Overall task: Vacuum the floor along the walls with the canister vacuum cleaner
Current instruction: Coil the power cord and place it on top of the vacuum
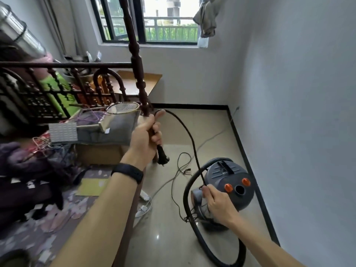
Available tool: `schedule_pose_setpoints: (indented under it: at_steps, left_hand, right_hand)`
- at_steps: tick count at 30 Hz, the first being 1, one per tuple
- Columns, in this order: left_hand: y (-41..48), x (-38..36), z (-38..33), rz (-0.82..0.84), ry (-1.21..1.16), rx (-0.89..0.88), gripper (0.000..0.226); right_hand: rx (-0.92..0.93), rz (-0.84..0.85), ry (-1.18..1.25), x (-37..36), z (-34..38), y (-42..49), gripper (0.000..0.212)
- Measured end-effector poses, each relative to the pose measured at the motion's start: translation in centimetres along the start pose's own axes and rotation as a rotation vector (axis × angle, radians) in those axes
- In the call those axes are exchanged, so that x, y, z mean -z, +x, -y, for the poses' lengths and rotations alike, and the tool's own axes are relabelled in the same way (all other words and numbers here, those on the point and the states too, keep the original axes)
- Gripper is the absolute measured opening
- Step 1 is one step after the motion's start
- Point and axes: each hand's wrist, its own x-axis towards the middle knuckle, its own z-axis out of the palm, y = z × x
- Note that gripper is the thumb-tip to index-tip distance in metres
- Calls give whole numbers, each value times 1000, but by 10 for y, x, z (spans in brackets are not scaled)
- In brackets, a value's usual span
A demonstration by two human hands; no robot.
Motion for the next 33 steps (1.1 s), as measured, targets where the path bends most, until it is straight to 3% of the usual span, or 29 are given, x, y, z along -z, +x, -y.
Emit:
schedule_pose_setpoints:
  at_steps: [3,10,12,16,19,22,25,27,30,33]
  left_hand:
    - [-13,-4,27,-18,156,53,32]
    - [-39,-19,73,22,431,106,19]
    - [-43,-15,86,82,640,127,17]
    - [-53,1,93,107,925,161,22]
    - [-55,13,81,164,871,278,27]
    - [-51,35,61,95,520,418,29]
    - [-47,63,36,-63,106,403,22]
    - [-46,79,22,-106,6,352,20]
    - [-47,93,18,-113,356,379,25]
    - [-49,87,30,-43,669,486,28]
  right_hand:
    - [81,20,29,-6,26,-7,36]
    - [96,433,-208,16,79,-5,45]
    - [145,413,-133,21,89,-3,40]
    - [255,167,95,45,91,11,14]
    - [187,262,178,53,71,21,24]
    - [74,365,203,48,36,23,47]
    - [-33,352,134,32,-12,13,67]
    - [-121,285,131,17,-39,4,68]
    - [-127,139,74,-4,-42,1,42]
    - [38,50,-46,-8,-11,12,38]
